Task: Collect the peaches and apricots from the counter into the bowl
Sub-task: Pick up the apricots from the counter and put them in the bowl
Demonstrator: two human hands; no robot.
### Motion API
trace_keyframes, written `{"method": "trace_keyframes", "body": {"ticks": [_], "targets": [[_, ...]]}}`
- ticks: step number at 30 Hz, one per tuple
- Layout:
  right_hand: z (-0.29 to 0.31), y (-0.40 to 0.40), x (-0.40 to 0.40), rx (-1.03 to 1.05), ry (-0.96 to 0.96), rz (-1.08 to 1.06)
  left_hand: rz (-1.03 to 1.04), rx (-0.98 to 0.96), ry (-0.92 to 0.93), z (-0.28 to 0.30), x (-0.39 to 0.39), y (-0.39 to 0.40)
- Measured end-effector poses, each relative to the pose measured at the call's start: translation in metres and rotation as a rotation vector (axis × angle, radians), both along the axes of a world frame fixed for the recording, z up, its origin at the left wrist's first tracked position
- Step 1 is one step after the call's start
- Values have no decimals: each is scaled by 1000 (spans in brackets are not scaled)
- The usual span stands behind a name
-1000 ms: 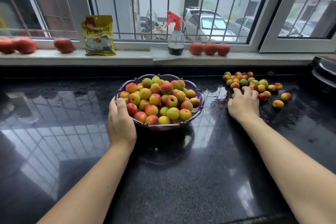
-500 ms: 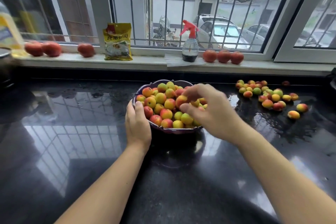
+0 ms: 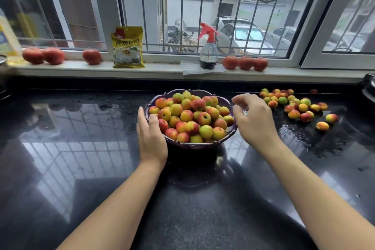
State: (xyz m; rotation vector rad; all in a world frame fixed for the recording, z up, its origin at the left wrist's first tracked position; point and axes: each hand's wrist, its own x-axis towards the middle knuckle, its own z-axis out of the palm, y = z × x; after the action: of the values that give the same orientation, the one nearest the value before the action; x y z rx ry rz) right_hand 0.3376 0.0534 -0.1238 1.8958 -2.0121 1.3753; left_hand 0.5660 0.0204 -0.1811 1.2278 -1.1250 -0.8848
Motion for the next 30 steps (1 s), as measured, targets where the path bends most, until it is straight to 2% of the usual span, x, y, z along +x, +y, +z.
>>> {"method": "trace_keyframes", "body": {"ticks": [3,9,12,15,18,19,23,24,27,30], "targets": [[-14,-15,-20,167,-96,-69,-79,-3,-63,-2,-2,3],[-31,-44,-79,161,-182,-258,-229,-6,-144,-7,-5,-1],[-41,-52,-123,308,8,-417,-244,28,-282,-10,-9,-5],[-53,-56,-155,485,229,-543,-255,32,-336,-11,-12,-8],[-55,-57,-173,603,292,-588,-266,31,-336,-13,-11,-9],[-55,-57,-175,577,306,-587,-270,30,-331,-13,-11,-9],[-63,-45,-174,240,387,-597,-268,35,-327,-12,-12,-8],[-63,-44,-174,260,374,-606,-265,35,-325,-11,-12,-8],[-68,-42,-177,505,299,-587,-275,40,-313,-11,-11,-8],[-72,-41,-174,426,268,-518,-275,38,-315,-9,-11,-6]]}}
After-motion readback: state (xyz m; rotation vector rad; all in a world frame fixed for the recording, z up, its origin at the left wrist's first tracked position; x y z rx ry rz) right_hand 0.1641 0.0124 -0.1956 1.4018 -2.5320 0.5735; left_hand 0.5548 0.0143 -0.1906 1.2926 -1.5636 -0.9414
